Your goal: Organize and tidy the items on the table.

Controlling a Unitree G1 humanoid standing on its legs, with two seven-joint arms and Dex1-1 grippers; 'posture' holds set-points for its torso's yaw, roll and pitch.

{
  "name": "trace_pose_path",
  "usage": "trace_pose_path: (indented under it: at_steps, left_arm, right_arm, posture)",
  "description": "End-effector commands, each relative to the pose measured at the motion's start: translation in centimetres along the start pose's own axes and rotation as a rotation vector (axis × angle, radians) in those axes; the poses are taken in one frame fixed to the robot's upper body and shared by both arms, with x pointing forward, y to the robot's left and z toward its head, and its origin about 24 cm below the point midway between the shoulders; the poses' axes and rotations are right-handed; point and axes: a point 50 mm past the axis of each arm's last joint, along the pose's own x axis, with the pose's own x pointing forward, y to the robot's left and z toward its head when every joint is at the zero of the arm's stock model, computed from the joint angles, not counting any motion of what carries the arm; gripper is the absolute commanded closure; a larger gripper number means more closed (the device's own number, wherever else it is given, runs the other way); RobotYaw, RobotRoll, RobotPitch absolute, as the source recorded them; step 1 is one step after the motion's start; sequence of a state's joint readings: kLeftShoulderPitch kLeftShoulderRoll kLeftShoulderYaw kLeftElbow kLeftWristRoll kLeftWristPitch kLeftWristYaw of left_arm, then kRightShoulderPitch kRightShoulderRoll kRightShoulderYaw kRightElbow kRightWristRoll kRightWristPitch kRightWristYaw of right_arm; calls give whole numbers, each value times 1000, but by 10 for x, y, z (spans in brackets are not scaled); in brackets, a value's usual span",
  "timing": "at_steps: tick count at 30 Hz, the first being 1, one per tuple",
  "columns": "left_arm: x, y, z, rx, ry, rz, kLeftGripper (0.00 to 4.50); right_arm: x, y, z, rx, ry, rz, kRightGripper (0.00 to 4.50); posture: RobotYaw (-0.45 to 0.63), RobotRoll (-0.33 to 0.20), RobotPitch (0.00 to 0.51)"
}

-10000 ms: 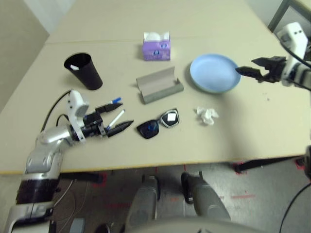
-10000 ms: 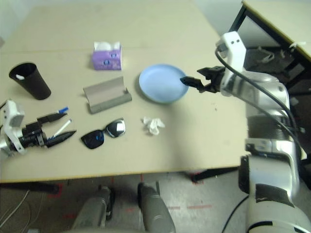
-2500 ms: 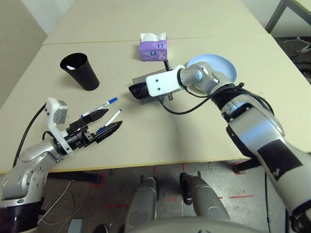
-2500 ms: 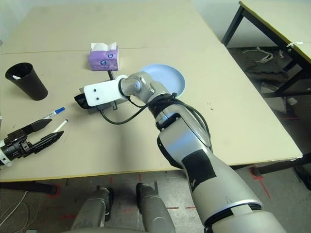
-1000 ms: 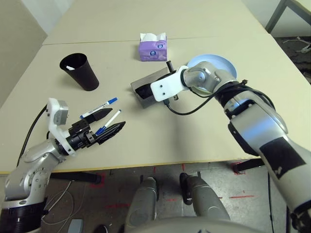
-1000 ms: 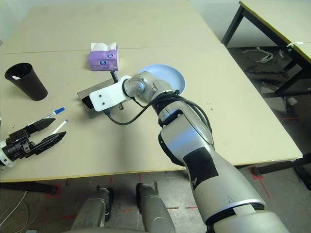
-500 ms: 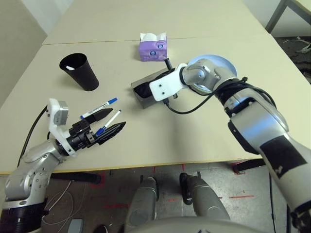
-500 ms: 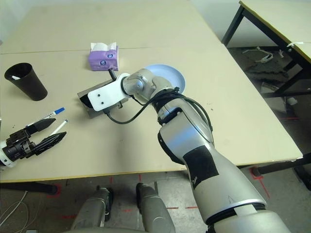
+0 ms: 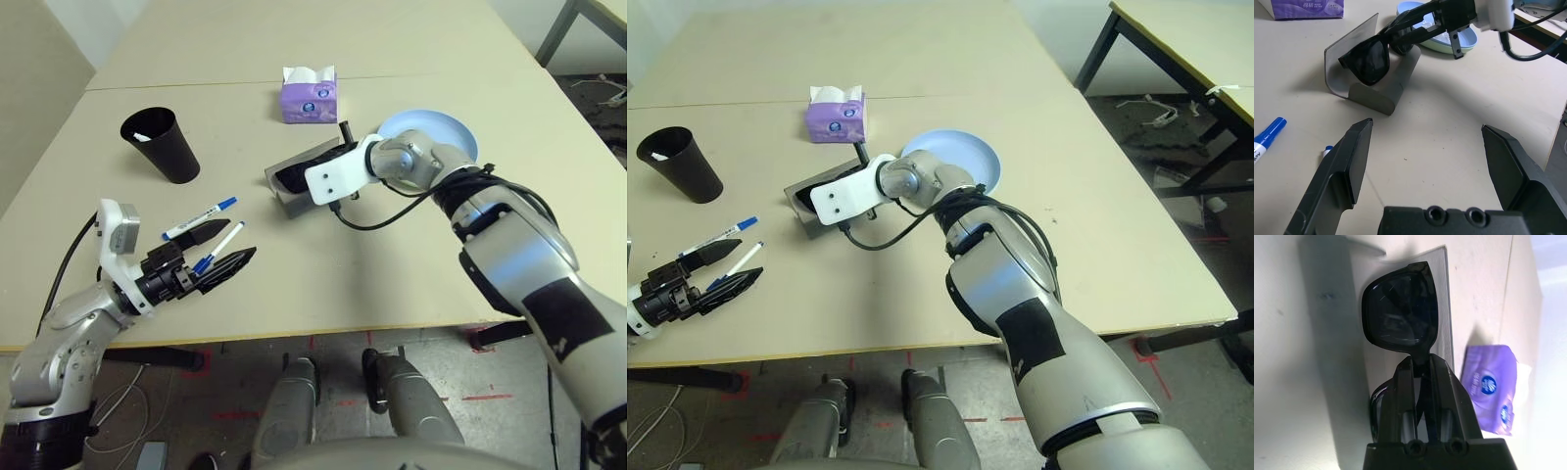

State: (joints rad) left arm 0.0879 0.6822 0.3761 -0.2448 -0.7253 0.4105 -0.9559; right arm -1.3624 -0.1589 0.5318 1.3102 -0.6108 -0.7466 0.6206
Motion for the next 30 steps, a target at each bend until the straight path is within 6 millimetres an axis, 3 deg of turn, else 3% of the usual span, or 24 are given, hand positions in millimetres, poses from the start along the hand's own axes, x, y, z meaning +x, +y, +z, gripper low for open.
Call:
trace_pose_path:
  at_steps: [1,12,20,30]
  left_arm:
    - [3,-2,-2,4,7,-13,0]
    - [7,-1,-3,6,5,-37,0]
    - [10,-2,-4,8,-3,-41,0]
    - [9,-1,-6,10,-7,-33,0]
  right_arm:
    - [2,20,-2,48,-39,112,3969]
    - [-4,-2,15,-29,-160,47,36]
    - [-10,-16,18,-49,-162,17,36]
    - [-50,-19,-41,191,148,-105,36]
  posture:
    - [32,0,213]
    - [14,0,212]
    - [11,0,213]
    - [6,0,212]
